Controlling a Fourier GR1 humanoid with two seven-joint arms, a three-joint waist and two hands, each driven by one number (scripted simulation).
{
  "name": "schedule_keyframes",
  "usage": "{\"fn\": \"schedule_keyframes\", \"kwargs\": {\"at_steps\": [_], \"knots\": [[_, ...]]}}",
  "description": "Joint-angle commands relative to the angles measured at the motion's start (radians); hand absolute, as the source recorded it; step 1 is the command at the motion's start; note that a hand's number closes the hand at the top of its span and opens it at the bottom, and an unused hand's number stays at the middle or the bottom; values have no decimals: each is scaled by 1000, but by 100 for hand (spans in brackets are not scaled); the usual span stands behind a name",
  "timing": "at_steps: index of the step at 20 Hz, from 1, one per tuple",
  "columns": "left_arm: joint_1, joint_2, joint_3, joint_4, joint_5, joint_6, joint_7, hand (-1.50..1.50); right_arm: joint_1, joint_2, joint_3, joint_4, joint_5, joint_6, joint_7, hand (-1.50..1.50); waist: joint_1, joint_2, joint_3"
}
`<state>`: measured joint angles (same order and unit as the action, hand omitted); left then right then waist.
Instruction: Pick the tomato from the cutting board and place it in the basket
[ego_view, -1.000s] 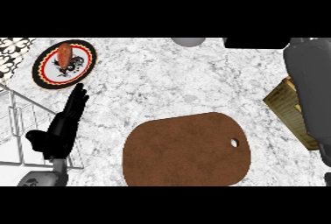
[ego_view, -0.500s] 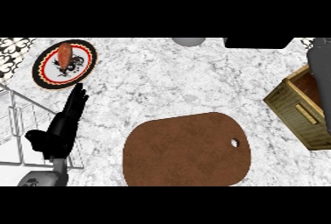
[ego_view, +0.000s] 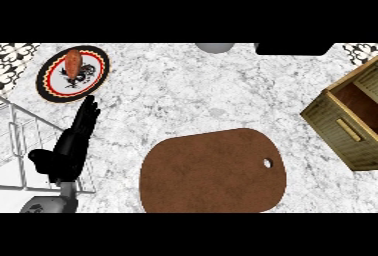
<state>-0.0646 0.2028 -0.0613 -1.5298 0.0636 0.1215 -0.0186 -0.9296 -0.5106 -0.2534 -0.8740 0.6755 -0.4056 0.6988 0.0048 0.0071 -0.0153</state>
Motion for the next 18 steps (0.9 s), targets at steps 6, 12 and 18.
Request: {"fn": "schedule_keyframes", "kwargs": {"at_steps": [6,12,18], "knots": [[-62,27,56,14,-27,54,112,0,44,-192,248,78,268,171,-165,150,15,4,14],[-85,47,89,60,-19,35,108,0,10,-218,288,155,354,147,-218,150,16,3,16],[-87,70,100,50,4,-15,108,0,-100,-228,259,307,377,156,-231,150,35,8,16]]}}
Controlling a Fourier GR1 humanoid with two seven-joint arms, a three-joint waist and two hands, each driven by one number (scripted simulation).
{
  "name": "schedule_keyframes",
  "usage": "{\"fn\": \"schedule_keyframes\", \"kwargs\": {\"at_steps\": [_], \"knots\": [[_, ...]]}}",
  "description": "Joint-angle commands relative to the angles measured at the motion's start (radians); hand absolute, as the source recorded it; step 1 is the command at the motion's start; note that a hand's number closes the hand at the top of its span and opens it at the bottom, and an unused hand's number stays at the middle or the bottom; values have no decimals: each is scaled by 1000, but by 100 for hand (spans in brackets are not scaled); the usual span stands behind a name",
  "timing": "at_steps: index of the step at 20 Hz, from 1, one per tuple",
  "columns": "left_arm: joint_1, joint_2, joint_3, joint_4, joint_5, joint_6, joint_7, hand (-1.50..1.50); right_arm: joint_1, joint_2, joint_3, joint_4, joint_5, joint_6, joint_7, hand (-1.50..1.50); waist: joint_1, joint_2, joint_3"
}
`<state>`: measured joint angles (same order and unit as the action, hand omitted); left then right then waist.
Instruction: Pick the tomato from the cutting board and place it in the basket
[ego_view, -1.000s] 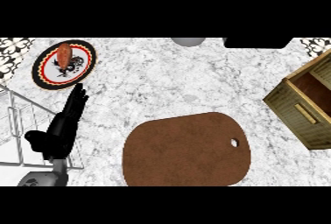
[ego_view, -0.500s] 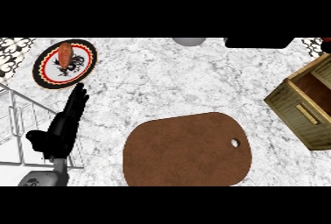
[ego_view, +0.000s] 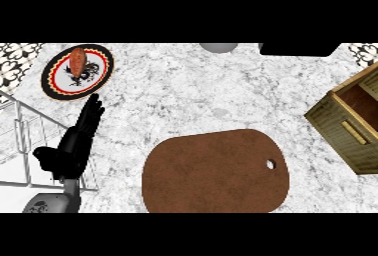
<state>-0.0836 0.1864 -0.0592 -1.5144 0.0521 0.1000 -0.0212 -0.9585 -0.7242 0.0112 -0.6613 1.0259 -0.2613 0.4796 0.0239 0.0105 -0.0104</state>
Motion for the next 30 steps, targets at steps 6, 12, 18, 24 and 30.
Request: {"fn": "schedule_keyframes", "kwargs": {"at_steps": [6,12,18,24,30], "knots": [[-43,58,72,-4,-12,51,137,0,-67,-12,-18,173,4,159,-14,150,4,-3,11],[-43,71,95,-20,19,30,155,0,-72,-27,-47,236,-11,176,-64,150,1,-4,12],[-66,46,83,31,-17,56,104,0,-41,-5,-54,276,5,90,-96,150,-4,-1,12],[-54,73,102,-6,-6,40,147,0,-75,-44,-45,294,27,151,-101,150,-7,-6,11],[-92,49,83,40,-28,65,137,0,-52,-5,-34,354,61,91,-87,150,-5,-2,12]]}}
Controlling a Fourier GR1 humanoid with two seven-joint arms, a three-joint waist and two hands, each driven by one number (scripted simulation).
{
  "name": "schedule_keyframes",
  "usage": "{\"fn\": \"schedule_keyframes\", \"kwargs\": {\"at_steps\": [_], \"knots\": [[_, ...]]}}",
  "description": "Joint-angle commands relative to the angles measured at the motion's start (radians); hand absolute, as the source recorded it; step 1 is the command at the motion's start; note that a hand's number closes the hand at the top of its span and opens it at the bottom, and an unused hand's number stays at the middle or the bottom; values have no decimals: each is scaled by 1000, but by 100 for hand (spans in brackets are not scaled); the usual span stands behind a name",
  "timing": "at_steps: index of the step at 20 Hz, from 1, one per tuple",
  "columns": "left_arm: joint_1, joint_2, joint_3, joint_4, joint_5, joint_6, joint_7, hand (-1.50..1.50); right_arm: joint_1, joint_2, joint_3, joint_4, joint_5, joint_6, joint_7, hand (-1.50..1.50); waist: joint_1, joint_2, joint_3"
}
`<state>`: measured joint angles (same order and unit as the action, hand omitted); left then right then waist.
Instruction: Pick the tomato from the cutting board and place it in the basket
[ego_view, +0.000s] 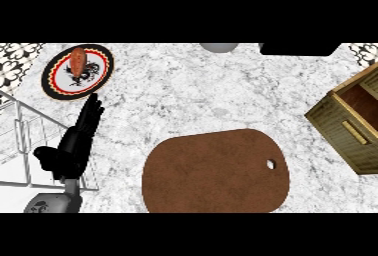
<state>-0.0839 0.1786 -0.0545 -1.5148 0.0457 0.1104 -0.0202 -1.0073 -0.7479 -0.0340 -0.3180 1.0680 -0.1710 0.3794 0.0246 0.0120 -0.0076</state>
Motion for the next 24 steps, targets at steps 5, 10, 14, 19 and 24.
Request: {"fn": "schedule_keyframes", "kwargs": {"at_steps": [5,10,14,19,24], "knots": [[-105,101,130,36,29,11,146,0,1,6,-8,43,4,25,-20,150,-6,-3,9],[-111,63,103,54,1,32,129,0,13,-14,-29,95,-8,41,-60,150,-5,1,10],[-85,49,93,42,-21,47,126,0,14,-7,-45,104,-20,40,-63,150,-4,-1,10],[-76,67,98,39,-5,12,113,0,-10,10,-72,144,-38,80,11,150,8,3,10],[-96,62,98,6,-5,39,166,0,-8,38,-72,156,-36,102,104,150,2,-2,10]]}}
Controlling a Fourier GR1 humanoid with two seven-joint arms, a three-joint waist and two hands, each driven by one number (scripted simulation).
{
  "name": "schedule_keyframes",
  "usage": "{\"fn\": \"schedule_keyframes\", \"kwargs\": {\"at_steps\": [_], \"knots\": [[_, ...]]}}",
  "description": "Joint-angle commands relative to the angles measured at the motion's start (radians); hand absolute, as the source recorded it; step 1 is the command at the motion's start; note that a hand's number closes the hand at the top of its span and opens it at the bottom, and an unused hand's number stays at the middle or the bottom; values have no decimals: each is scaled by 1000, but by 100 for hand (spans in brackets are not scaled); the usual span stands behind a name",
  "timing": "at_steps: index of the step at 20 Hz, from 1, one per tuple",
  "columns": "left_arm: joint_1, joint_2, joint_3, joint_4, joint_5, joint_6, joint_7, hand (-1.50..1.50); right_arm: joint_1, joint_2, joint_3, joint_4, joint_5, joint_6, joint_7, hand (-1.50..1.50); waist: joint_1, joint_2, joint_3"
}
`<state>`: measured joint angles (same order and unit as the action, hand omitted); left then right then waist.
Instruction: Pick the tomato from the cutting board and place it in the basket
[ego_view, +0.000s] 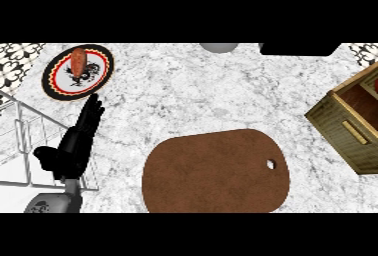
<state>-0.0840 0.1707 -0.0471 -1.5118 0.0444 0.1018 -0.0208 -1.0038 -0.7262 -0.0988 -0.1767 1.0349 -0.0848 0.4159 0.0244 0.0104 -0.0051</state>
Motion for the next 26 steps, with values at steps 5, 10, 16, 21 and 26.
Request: {"fn": "schedule_keyframes", "kwargs": {"at_steps": [5,10,16,21,26], "knots": [[-59,98,108,-26,12,34,153,0,22,-31,-67,-47,-58,-112,-14,-150,-3,-3,8],[-76,91,109,-2,28,21,154,0,8,-2,-155,-109,-144,-238,-23,-150,-13,-5,8],[-29,76,92,10,6,38,97,0,16,8,-280,-179,-261,-396,-2,-150,-26,-8,8],[-20,91,116,-4,8,44,113,0,53,-83,-352,-241,-343,-330,5,-150,-48,-18,6],[7,71,99,-16,-10,70,126,0,152,-85,-448,-341,-467,-312,-40,-150,-76,-28,6]]}}
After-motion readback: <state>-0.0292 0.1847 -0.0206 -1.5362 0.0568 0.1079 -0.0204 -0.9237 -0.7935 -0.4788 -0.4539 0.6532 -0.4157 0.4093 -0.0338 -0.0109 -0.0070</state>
